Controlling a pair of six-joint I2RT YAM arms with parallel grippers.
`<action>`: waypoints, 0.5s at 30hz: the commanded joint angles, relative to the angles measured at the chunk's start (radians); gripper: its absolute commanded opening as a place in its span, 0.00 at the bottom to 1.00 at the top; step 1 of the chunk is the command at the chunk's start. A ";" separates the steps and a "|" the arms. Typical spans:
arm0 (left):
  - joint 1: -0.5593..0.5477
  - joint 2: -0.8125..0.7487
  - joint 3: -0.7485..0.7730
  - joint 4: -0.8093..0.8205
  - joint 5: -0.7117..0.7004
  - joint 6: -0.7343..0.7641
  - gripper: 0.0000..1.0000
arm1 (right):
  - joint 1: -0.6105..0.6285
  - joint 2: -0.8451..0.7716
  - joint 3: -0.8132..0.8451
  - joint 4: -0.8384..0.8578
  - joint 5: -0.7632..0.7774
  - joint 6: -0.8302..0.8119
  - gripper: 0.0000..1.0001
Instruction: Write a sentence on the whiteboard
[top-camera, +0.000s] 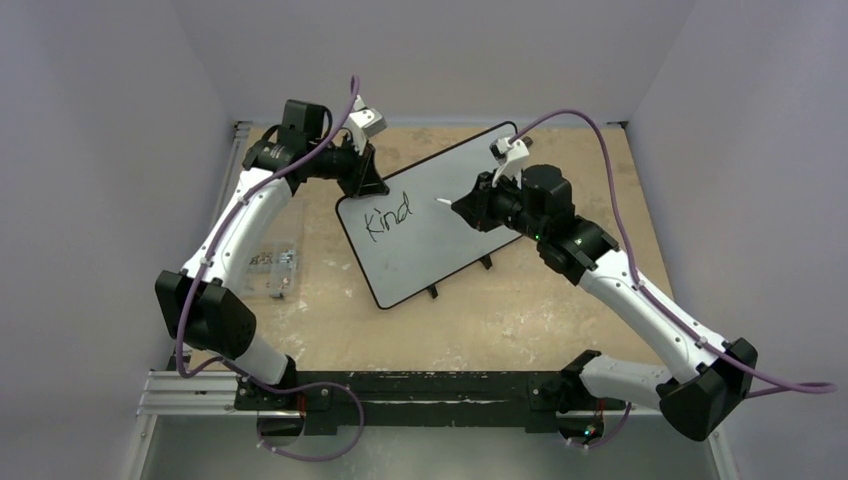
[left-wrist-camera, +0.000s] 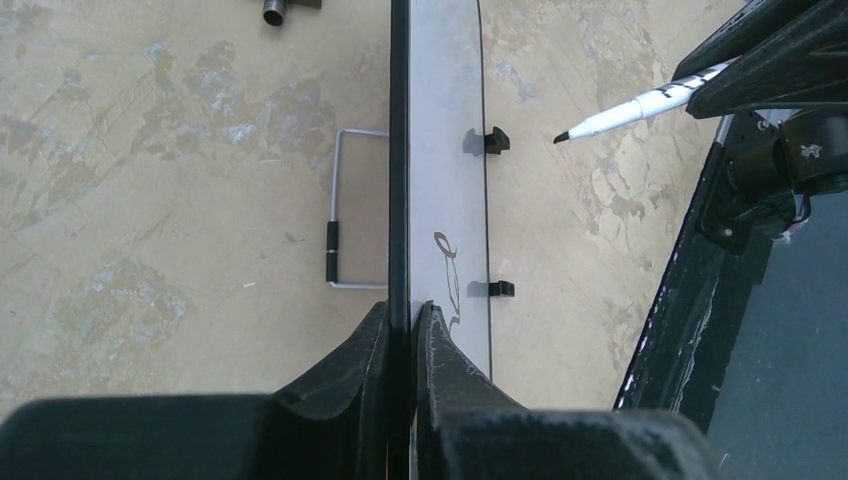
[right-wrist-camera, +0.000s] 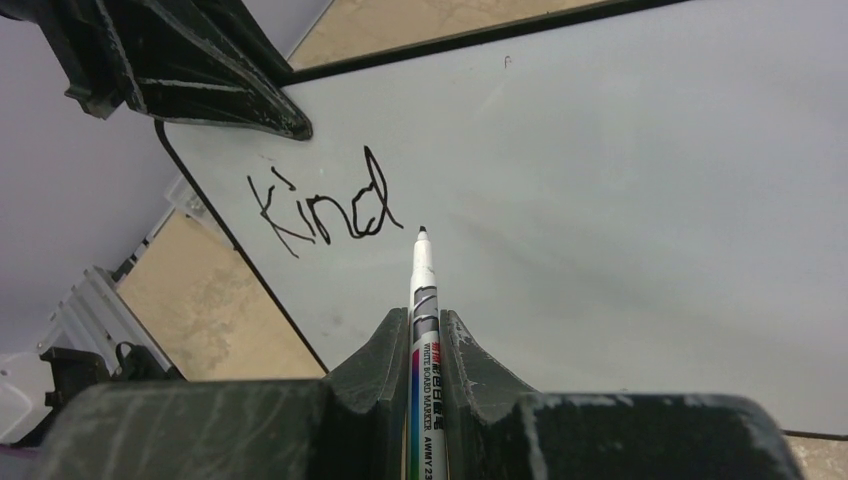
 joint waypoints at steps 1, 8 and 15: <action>0.005 -0.032 -0.009 0.144 -0.102 0.097 0.00 | -0.004 -0.052 -0.032 0.103 -0.010 -0.027 0.00; 0.003 0.010 0.023 0.107 -0.051 0.095 0.00 | -0.004 -0.068 -0.045 0.076 0.050 -0.053 0.00; 0.003 0.043 0.000 0.128 -0.035 0.067 0.00 | -0.004 -0.098 -0.078 0.135 -0.013 -0.122 0.00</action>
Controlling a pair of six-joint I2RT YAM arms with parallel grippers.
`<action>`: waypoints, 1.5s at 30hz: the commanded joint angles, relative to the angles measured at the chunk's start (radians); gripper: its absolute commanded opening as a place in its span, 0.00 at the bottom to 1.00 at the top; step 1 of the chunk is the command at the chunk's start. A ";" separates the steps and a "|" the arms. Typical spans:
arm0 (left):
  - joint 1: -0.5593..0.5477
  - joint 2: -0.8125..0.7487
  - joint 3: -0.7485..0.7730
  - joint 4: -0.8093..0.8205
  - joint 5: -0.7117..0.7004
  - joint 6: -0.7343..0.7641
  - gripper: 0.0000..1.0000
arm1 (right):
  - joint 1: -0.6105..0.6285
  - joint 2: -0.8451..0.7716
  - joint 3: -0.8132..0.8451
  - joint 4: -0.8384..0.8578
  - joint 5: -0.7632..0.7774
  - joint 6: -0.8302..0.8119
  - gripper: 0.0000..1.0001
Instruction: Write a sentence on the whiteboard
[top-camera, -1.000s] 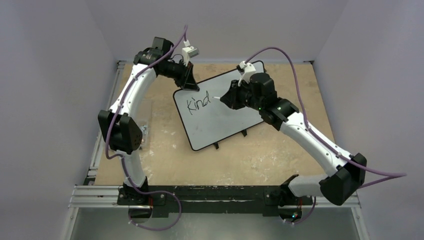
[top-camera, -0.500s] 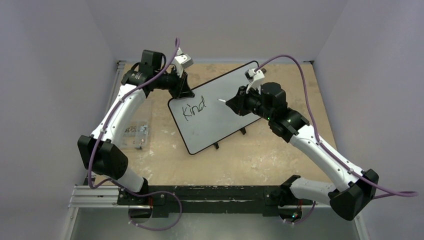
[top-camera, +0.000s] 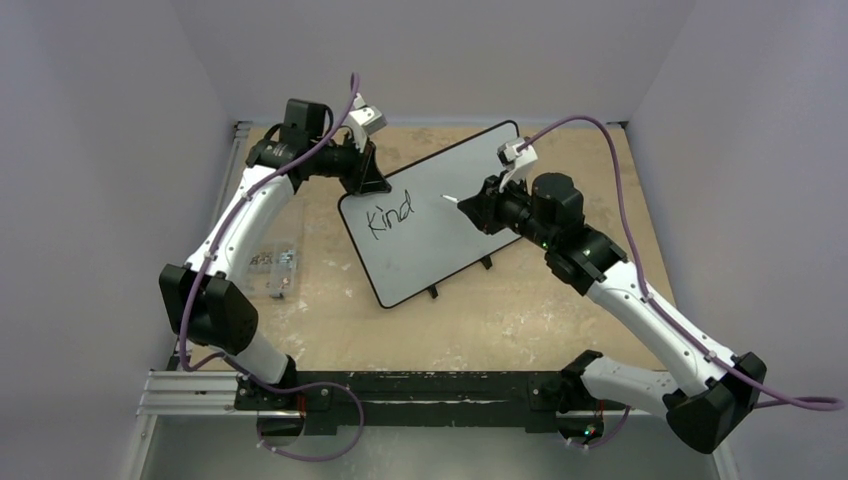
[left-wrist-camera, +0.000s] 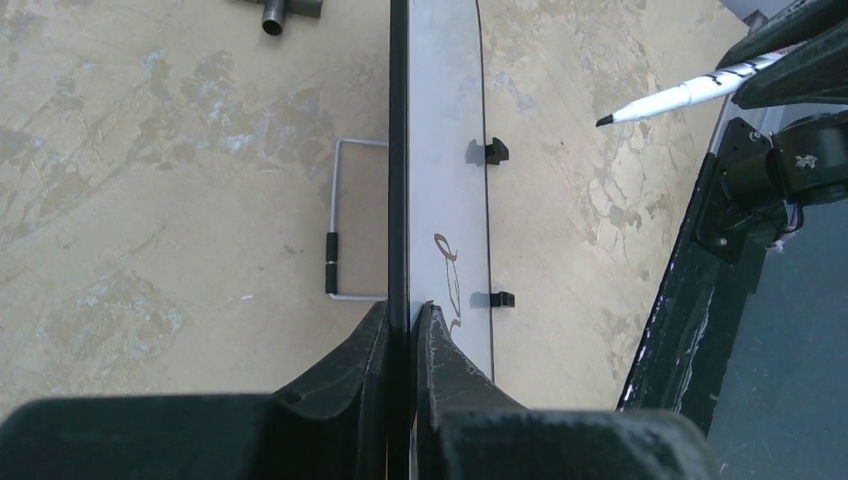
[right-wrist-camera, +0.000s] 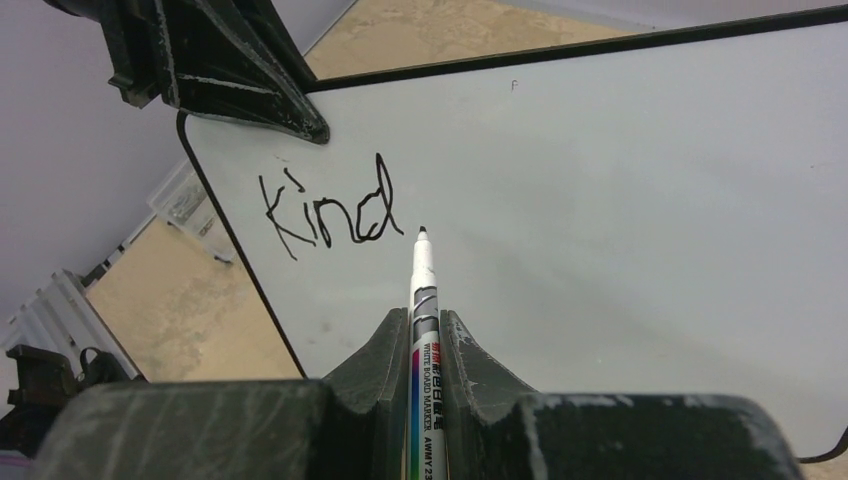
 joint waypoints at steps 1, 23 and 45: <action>0.005 0.024 -0.004 0.109 -0.060 0.072 0.00 | -0.004 -0.023 -0.012 0.079 -0.039 -0.068 0.00; -0.010 0.013 -0.052 0.100 -0.071 0.056 0.00 | -0.003 0.122 -0.020 0.250 -0.117 -0.121 0.00; -0.019 0.037 -0.025 0.057 -0.049 0.067 0.00 | -0.004 0.224 0.019 0.275 -0.110 -0.122 0.00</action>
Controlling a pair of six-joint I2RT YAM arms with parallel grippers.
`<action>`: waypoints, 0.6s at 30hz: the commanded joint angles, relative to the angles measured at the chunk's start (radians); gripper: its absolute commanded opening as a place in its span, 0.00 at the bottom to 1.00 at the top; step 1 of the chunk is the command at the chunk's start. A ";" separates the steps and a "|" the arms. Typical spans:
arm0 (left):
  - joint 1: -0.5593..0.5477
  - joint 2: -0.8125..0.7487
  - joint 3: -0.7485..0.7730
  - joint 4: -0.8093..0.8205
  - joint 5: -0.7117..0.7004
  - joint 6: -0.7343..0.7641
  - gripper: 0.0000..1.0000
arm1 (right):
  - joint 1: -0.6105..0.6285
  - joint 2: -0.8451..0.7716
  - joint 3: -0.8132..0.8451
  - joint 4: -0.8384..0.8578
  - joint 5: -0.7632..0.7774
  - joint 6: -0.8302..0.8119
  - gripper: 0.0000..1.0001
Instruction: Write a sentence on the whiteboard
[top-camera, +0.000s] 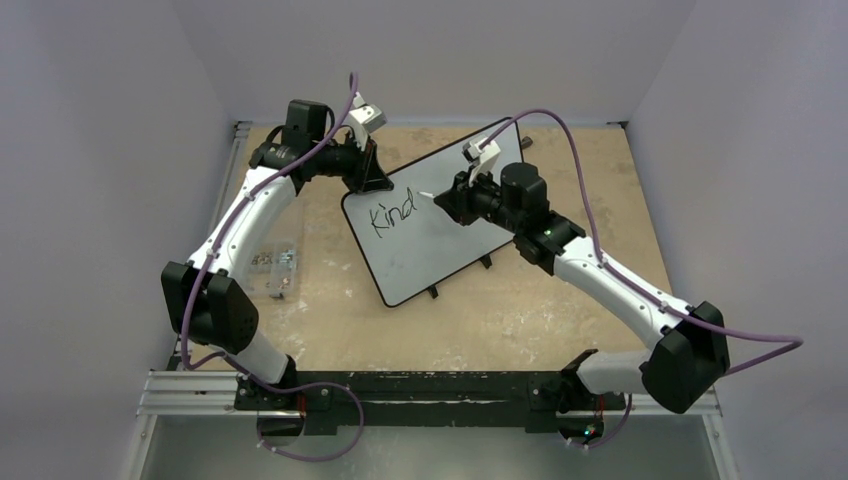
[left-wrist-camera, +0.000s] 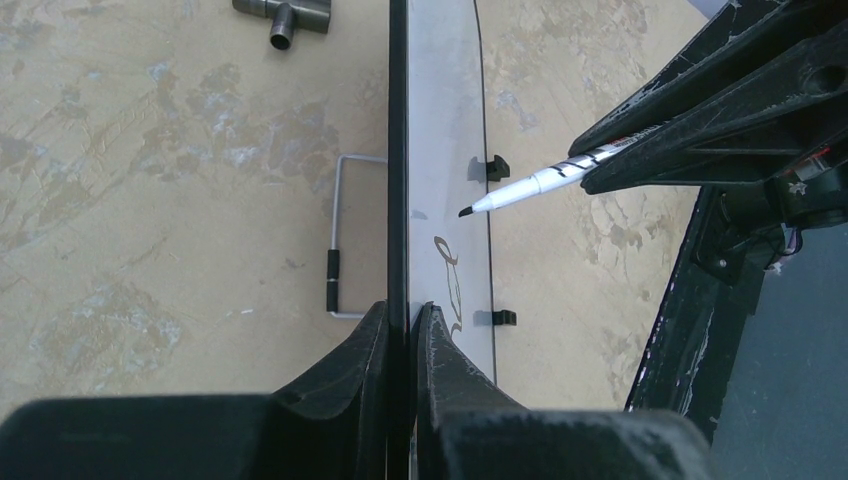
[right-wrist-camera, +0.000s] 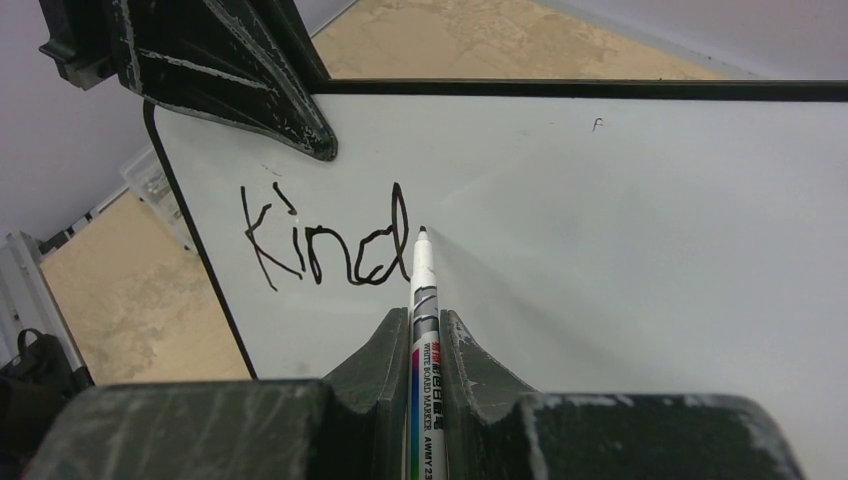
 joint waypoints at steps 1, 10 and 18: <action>-0.018 0.024 0.006 -0.027 -0.052 0.127 0.00 | -0.004 0.013 0.029 0.045 -0.008 -0.012 0.00; -0.019 0.021 0.008 -0.030 -0.055 0.130 0.00 | -0.003 0.005 -0.018 0.030 0.014 -0.005 0.00; -0.020 0.020 0.010 -0.031 -0.053 0.129 0.00 | -0.004 -0.022 -0.084 0.020 0.031 0.009 0.00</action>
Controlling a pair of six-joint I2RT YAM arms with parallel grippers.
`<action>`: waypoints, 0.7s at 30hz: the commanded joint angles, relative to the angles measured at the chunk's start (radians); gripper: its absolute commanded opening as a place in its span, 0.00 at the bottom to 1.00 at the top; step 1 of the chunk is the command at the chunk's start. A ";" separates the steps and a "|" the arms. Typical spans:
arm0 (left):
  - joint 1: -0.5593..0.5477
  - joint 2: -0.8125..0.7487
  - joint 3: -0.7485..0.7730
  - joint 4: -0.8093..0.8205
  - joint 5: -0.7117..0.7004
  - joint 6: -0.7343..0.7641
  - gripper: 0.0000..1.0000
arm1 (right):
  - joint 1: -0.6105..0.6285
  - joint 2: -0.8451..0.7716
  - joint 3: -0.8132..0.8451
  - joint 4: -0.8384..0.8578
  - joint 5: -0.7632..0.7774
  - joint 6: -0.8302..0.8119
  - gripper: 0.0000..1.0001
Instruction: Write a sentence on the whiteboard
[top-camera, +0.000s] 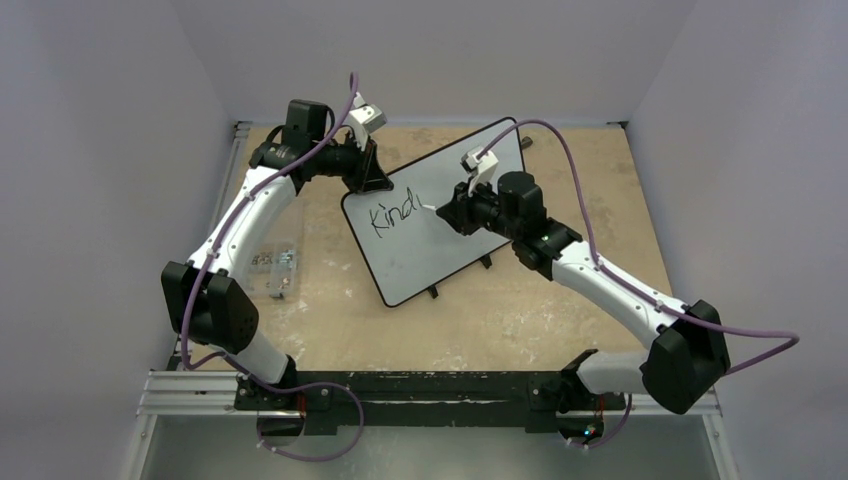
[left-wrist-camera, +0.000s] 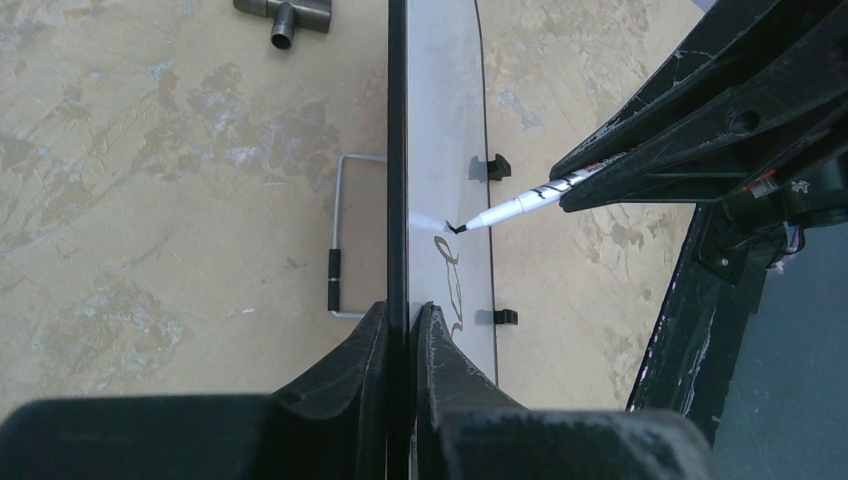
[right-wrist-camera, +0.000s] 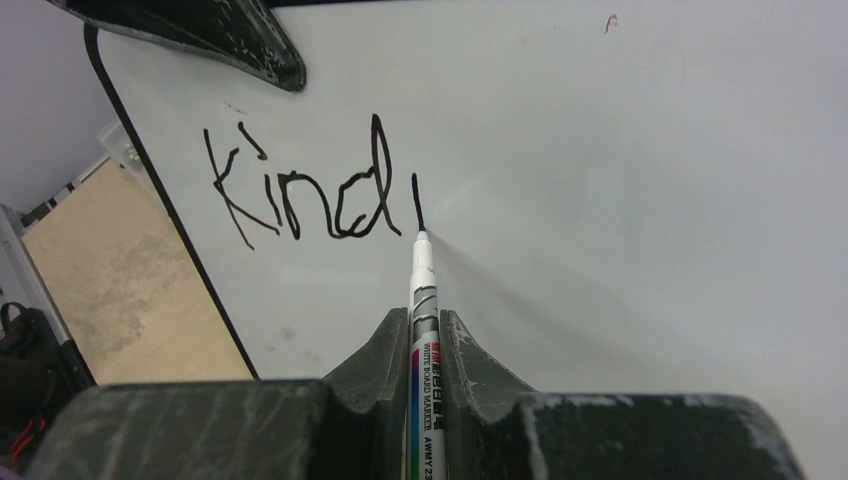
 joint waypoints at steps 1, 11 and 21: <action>-0.019 0.019 0.006 -0.027 -0.052 0.123 0.00 | -0.004 -0.029 -0.036 0.018 0.030 0.010 0.00; -0.025 0.017 0.006 -0.031 -0.053 0.126 0.00 | -0.004 -0.022 0.006 0.012 0.038 0.013 0.00; -0.028 0.017 0.006 -0.033 -0.053 0.132 0.00 | -0.004 0.019 0.106 -0.012 0.057 0.002 0.00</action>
